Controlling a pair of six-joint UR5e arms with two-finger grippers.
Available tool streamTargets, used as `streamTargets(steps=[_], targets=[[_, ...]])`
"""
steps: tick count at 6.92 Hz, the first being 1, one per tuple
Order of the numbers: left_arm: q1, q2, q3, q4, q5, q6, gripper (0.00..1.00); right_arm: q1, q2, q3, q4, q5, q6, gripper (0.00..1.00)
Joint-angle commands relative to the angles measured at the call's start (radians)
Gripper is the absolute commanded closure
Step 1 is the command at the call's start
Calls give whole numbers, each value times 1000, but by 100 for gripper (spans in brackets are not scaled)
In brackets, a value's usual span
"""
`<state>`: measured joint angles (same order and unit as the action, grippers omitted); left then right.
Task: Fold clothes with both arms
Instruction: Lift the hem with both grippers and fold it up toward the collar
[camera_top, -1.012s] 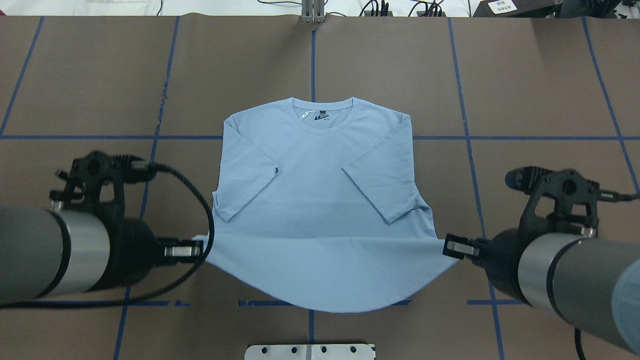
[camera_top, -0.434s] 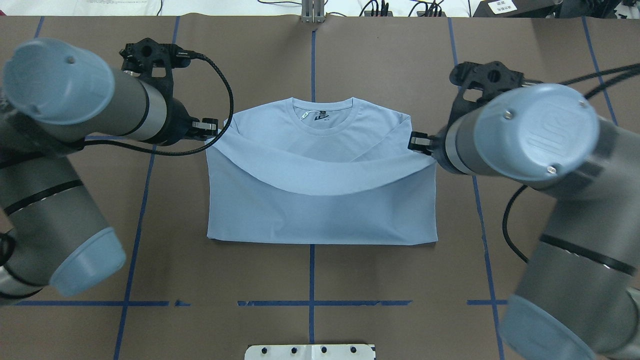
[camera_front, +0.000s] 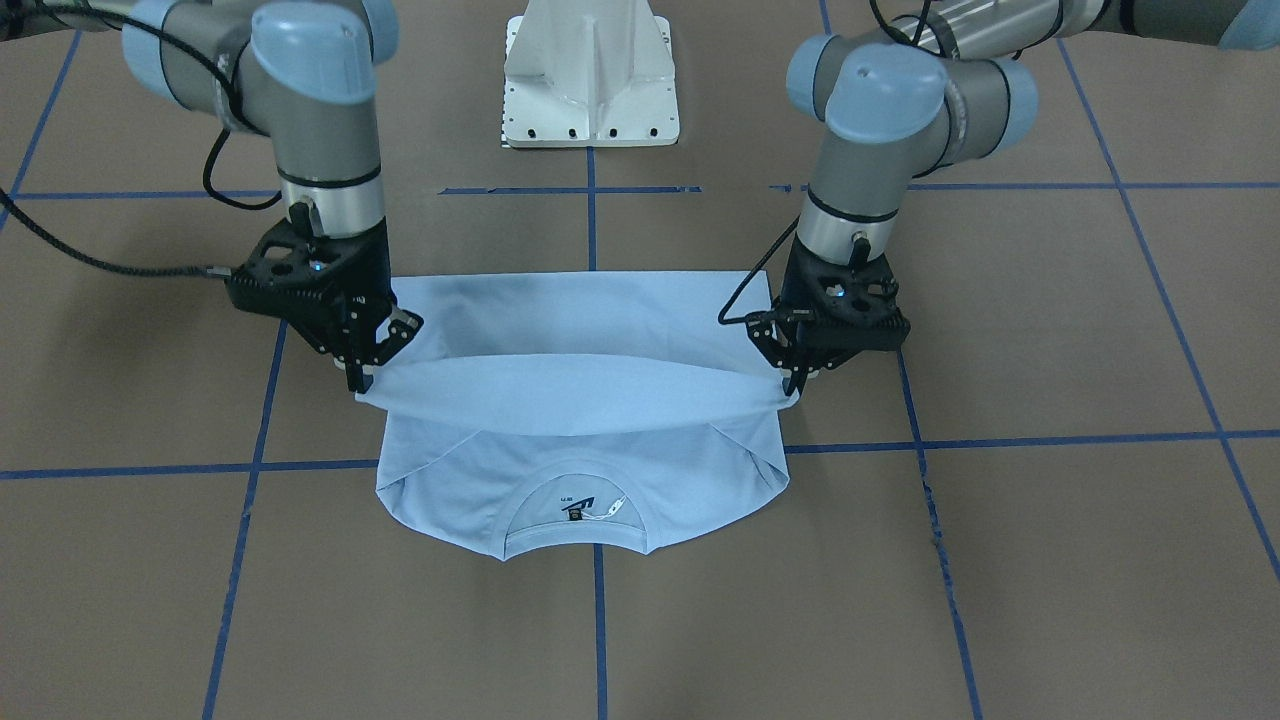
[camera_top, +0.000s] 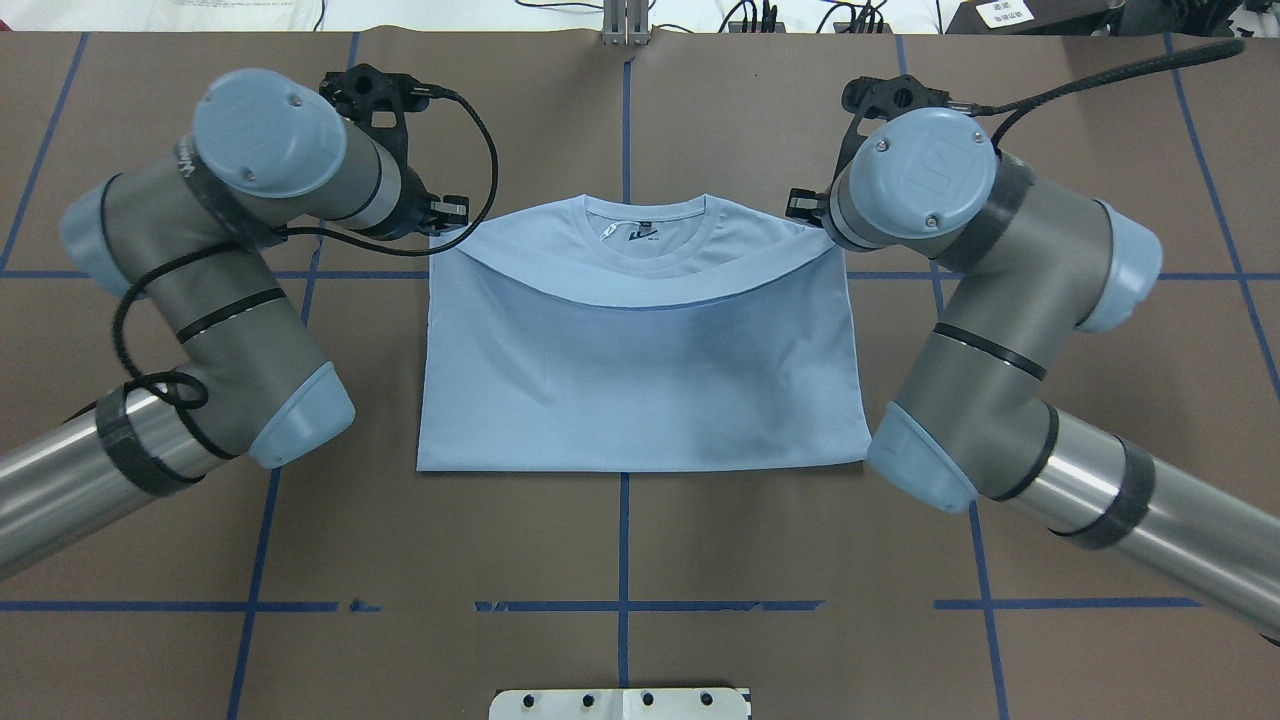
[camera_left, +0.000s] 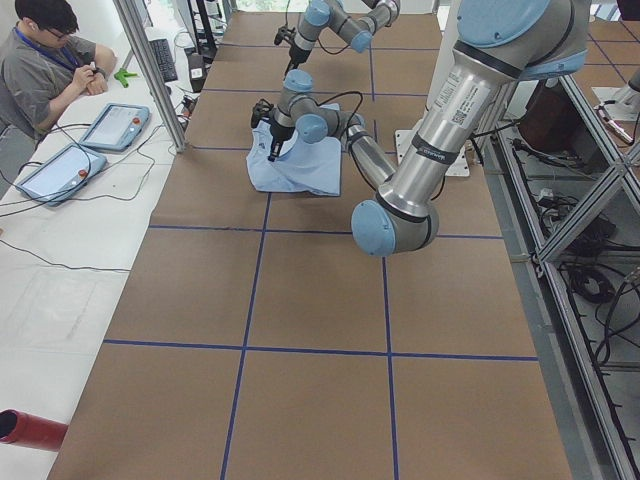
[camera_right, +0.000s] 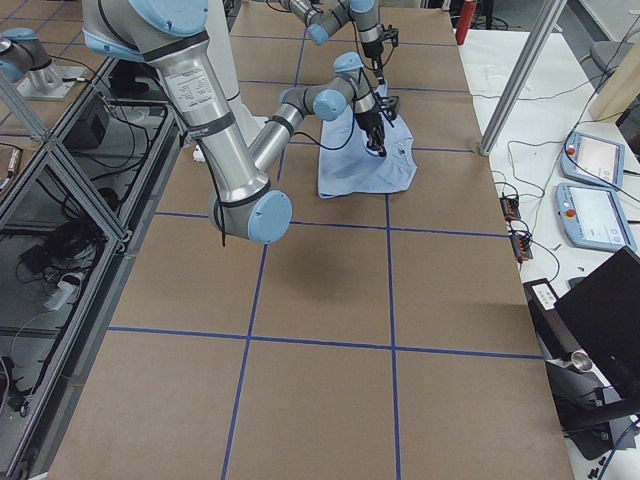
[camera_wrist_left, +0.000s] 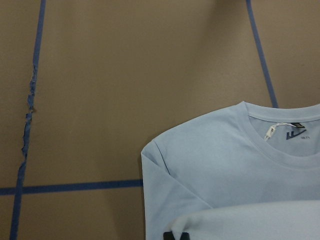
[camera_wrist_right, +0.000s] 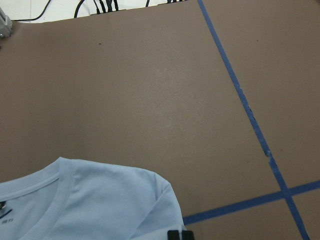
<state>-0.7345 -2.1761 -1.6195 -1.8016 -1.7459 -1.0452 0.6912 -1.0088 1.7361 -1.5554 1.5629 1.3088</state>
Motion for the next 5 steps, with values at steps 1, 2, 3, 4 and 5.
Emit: streamTargets(steps=[1,2,3,4,5], targets=[[1,-54,244,-173,32,2,100,11,64,-237,156,-3,-13,100],[6,-65,306,-223,49,7,100,11,64,-266,162,-4,-16,100],[7,-71,323,-229,60,7,100,14,62,-270,164,-3,-16,100],[7,-71,323,-229,59,8,100,24,65,-268,172,-1,-26,100],[7,-71,322,-229,59,7,100,24,53,-270,179,-6,-37,100]])
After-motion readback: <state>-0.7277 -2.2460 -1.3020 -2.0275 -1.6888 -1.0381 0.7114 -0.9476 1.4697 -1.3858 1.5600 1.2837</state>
